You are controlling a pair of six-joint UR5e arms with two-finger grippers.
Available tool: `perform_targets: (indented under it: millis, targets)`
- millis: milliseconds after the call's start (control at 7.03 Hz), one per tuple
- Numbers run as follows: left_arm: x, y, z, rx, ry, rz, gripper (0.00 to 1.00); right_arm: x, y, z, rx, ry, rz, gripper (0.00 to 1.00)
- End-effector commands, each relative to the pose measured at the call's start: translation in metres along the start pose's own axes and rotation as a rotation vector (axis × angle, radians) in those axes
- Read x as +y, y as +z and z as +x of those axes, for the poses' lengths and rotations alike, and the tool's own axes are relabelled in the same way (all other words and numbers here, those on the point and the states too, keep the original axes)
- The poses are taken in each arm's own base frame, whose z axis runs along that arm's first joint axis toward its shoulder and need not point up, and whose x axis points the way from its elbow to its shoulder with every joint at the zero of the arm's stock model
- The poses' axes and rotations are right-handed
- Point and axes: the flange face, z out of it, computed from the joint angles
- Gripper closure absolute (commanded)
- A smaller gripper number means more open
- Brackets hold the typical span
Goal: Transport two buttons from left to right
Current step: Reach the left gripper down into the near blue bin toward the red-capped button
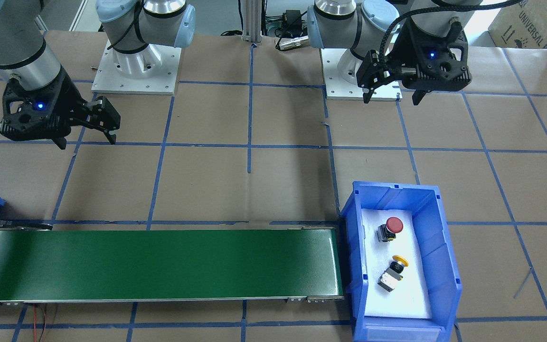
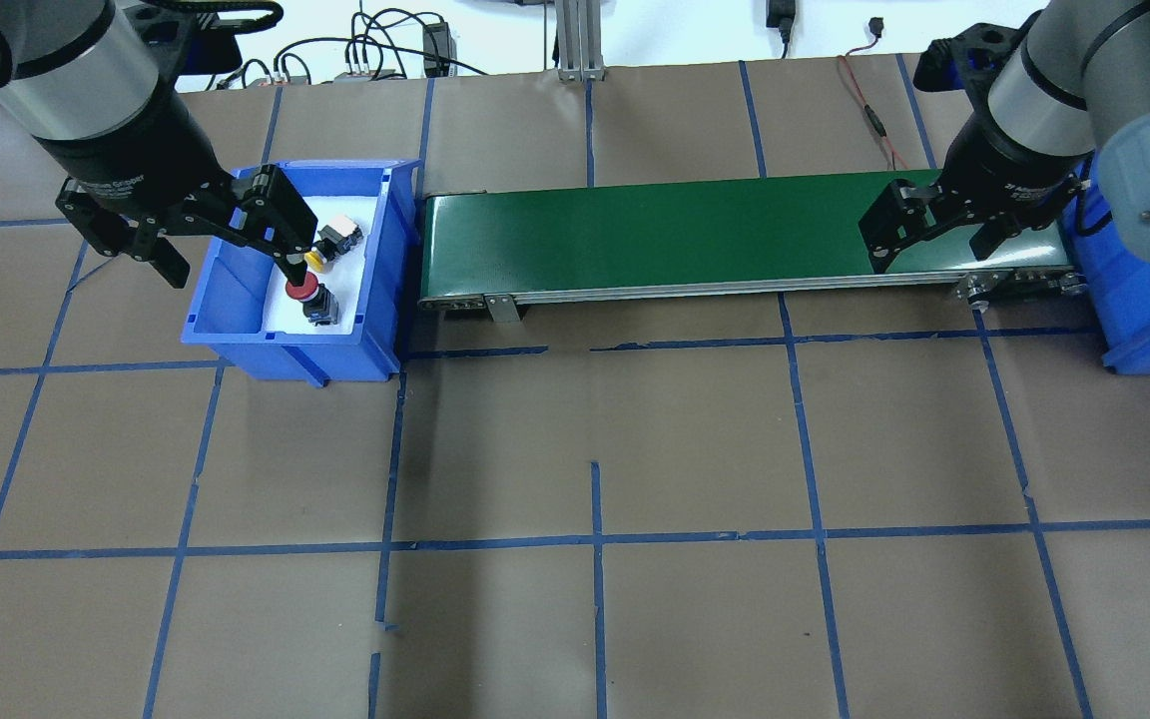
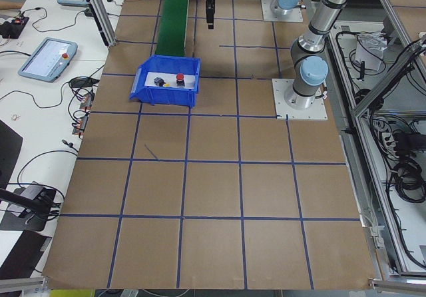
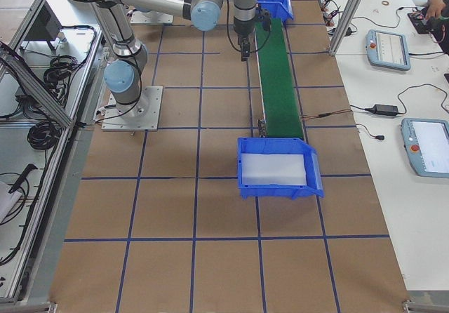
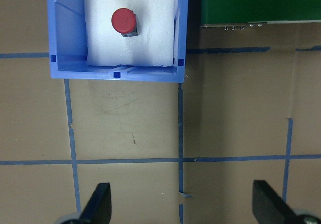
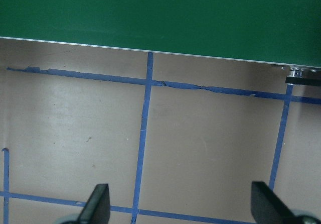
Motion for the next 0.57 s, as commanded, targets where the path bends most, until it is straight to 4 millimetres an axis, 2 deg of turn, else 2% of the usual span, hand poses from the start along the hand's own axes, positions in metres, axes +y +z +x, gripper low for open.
perform_targets:
  millis: [0,427]
  targets:
    - [0.0,0.0,0.002,-0.001,0.044,0.006,0.0,0.0,0.0,0.0,0.0,0.002,-0.002,0.0]
    - [-0.002,-0.01,-0.006,-0.006,0.032,0.024,0.0,0.001,0.001,0.0,-0.003,0.001,-0.012,0.0]
